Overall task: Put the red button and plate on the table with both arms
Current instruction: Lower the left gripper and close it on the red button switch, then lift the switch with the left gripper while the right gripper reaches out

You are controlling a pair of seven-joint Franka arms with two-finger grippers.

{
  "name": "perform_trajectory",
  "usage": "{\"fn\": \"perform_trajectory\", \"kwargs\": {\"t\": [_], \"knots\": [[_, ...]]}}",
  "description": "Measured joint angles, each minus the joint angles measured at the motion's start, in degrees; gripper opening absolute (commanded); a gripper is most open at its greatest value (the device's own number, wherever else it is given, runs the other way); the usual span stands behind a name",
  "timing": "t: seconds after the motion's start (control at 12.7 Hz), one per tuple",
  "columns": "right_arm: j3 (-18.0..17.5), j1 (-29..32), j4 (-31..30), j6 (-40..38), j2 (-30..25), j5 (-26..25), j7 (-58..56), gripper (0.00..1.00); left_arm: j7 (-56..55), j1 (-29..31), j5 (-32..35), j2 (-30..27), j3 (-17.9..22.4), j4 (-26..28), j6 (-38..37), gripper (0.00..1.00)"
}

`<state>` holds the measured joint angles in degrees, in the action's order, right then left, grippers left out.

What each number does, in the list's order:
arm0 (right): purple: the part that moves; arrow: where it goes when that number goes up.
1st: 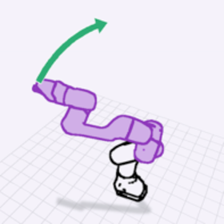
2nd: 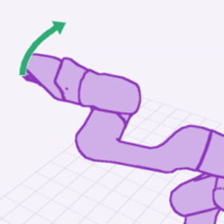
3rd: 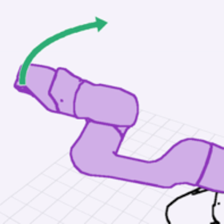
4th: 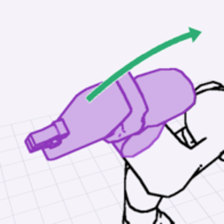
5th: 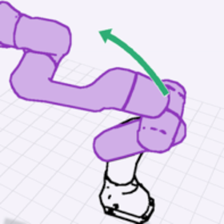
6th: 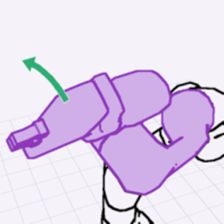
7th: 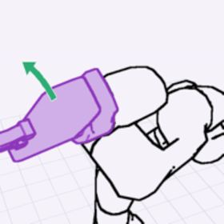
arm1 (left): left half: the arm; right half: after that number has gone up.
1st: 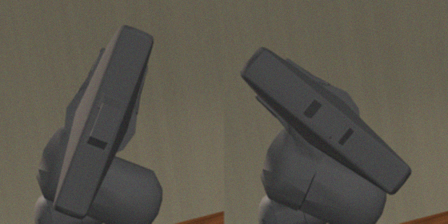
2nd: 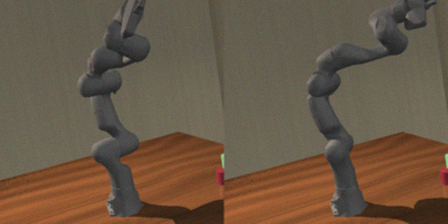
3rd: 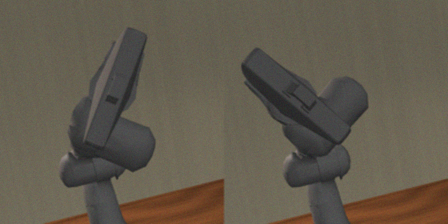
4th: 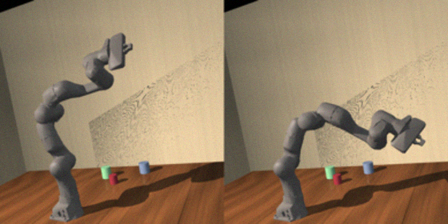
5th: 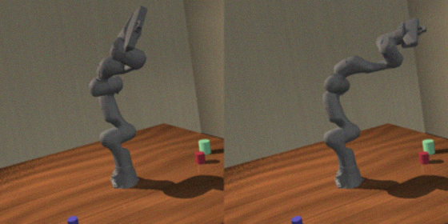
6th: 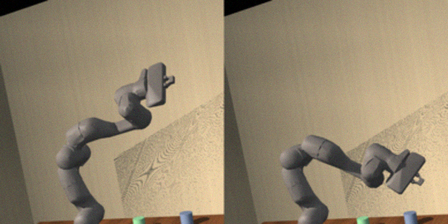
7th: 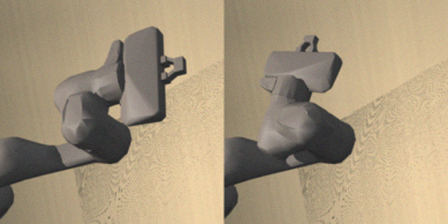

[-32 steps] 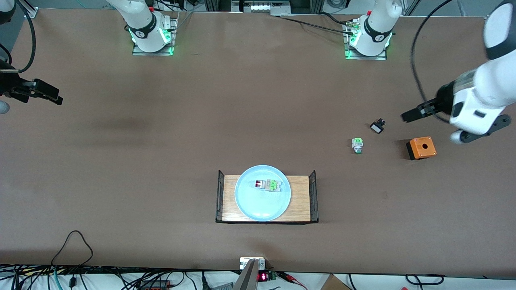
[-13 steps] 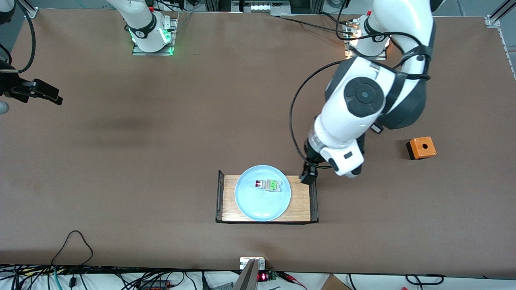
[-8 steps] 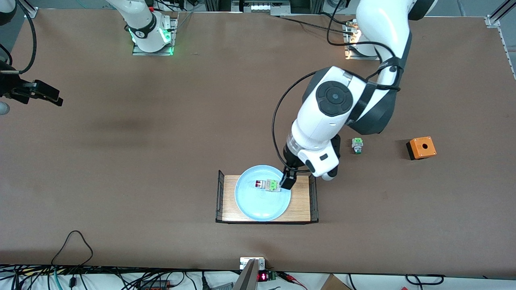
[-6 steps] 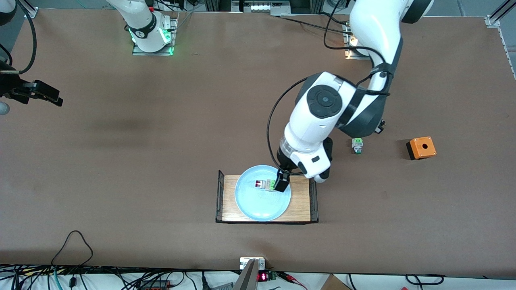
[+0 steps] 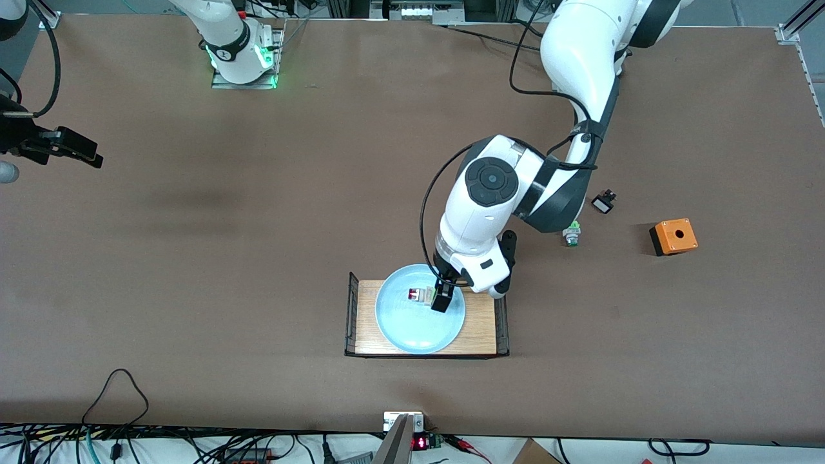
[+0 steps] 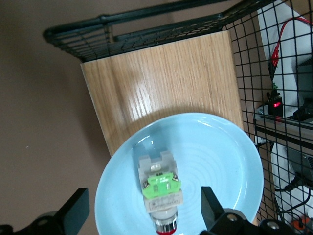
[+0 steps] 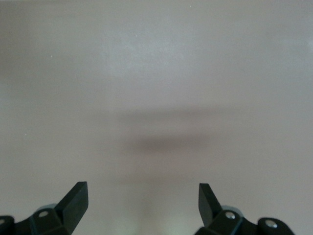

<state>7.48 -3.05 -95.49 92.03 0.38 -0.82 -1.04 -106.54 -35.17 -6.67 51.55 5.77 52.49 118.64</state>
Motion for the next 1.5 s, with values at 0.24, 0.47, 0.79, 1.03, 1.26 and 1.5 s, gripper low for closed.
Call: {"fn": "perform_trajectory", "kwargs": {"t": [0.24, 0.47, 0.79, 1.03, 1.26, 1.5], "knots": [[0.11, 0.32, 0.00, -0.17, 0.00, 0.00, 0.02, 1.00, 0.03, -0.08, 0.00, 1.86, 0.53, -0.93, 4.36, 1.00], [0.11, 0.36, 0.00, -0.25, 0.00, 0.00, 0.02, 1.00, 0.12, -0.52, 0.00, 2.80, 0.64, -1.72, 6.12, 1.00], [0.11, 0.48, 0.00, -0.36, 0.00, 0.00, 0.03, 1.00, 0.12, -2.95, 0.00, 4.75, 3.11, -1.83, 7.33, 0.88], [0.12, 0.59, 0.00, -0.42, 0.00, 0.00, 0.04, 1.00, 0.12, -3.18, 0.00, 5.21, 3.57, -2.17, 7.52, 0.32], [0.13, 0.66, 0.00, -0.46, 0.00, -0.01, 0.05, 1.00, 0.39, -3.17, 0.00, 5.21, 3.83, -2.51, 7.59, 0.06], [0.22, 0.86, 0.00, -0.47, 0.00, -0.02, 0.06, 1.00, 1.72, -3.18, 0.00, 5.29, 3.97, -2.82, 7.59, 0.03]]}}
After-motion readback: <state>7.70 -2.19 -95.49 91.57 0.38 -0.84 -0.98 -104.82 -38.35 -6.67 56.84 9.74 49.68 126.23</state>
